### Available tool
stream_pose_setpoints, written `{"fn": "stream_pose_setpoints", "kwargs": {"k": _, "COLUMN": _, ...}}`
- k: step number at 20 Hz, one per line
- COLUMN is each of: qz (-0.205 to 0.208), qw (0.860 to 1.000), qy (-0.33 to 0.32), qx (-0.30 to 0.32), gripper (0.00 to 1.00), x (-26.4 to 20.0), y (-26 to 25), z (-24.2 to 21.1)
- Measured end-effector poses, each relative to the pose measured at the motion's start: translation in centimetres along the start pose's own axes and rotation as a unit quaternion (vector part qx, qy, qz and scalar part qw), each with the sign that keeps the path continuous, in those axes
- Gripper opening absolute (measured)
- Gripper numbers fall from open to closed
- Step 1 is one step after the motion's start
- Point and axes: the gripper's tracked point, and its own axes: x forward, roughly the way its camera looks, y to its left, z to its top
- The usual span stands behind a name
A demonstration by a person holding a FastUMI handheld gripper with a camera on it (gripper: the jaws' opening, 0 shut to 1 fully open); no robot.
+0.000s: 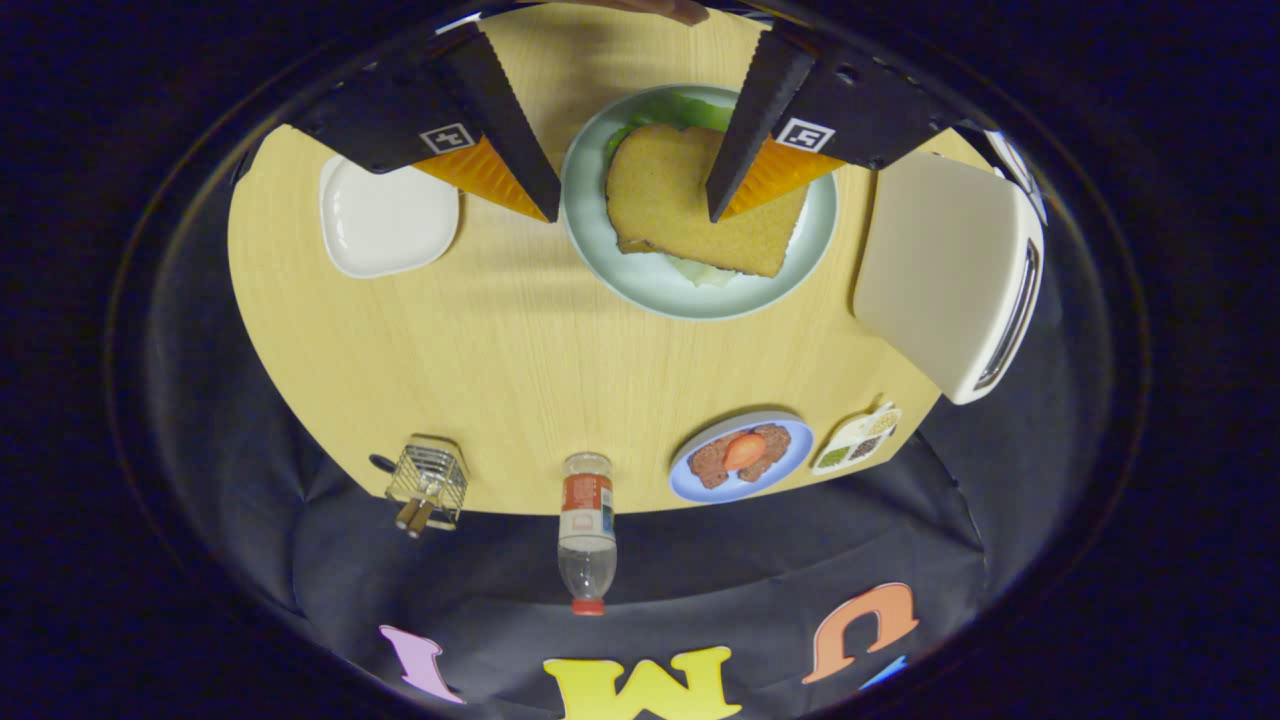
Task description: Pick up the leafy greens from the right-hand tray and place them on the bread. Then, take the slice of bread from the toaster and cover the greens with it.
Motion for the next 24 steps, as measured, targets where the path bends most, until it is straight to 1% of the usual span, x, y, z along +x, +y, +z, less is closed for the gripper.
{"fn": "stream_pose_setpoints", "kwargs": {"k": 2, "qz": 0.000, "qw": 1.000, "qy": -0.023, "qx": -0.016, "gripper": 0.96, "x": -2.0, "y": -0.1, "z": 1.1}}
{"fn": "stream_pose_setpoints", "kwargs": {"k": 6, "qz": -0.001, "qw": 0.994, "qy": -0.100, "qx": -0.035, "gripper": 0.97, "x": -7.8, "y": -0.1, "z": 4.2}}
{"fn": "stream_pose_setpoints", "kwargs": {"k": 9, "qz": -0.009, "qw": 0.981, "qy": -0.185, "qx": -0.055, "gripper": 0.97, "x": -13.7, "y": 0.2, "z": 6.9}}
{"fn": "stream_pose_setpoints", "kwargs": {"k": 11, "qz": -0.013, "qw": 0.968, "qy": -0.242, "qx": -0.069, "gripper": 0.97, "x": -18.1, "y": 0.6, "z": 8.4}}
{"fn": "stream_pose_setpoints", "kwargs": {"k": 12, "qz": -0.008, "qw": 0.959, "qy": -0.275, "qx": -0.075, "gripper": 0.97, "x": -20.4, "y": 1.2, "z": 9.1}}
{"fn": "stream_pose_setpoints", "kwargs": {"k": 16, "qz": -0.010, "qw": 0.916, "qy": -0.388, "qx": -0.099, "gripper": 0.95, "x": -28.7, "y": 2.4, "z": 10.4}}
{"fn": "stream_pose_setpoints", "kwargs": {"k": 17, "qz": -0.012, "qw": 0.911, "qy": -0.400, "qx": -0.101, "gripper": 0.95, "x": -30.1, "y": 2.6, "z": 10.1}}
{"fn": "stream_pose_setpoints", "kwargs": {"k": 20, "qz": -0.011, "qw": 0.902, "qy": -0.418, "qx": -0.104, "gripper": 0.96, "x": -32.7, "y": 2.9, "z": 8.4}}
{"fn": "stream_pose_setpoints", "kwargs": {"k": 21, "qz": -0.015, "qw": 0.901, "qy": -0.422, "qx": -0.100, "gripper": 0.96, "x": -33.3, "y": 2.6, "z": 8.0}}
{"fn": "stream_pose_setpoints", "kwargs": {"k": 24, "qz": -0.012, "qw": 0.903, "qy": -0.418, "qx": -0.097, "gripper": 0.96, "x": -34.2, "y": 2.7, "z": 5.9}}
